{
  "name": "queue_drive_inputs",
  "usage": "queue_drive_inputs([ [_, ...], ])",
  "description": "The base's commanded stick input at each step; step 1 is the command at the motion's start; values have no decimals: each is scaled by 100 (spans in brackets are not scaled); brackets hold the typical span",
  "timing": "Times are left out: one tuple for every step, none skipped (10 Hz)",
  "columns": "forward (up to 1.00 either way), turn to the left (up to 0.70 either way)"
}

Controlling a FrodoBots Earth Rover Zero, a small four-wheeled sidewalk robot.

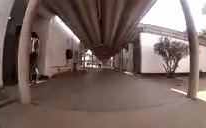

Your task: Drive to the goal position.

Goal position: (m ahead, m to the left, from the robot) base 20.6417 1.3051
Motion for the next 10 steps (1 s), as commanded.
queue_drive_inputs([
  [50,0],
  [50,0],
  [50,0],
  [50,0],
  [50,0],
  [50,0],
  [50,0],
  [50,0],
  [50,0],
  [50,0],
])
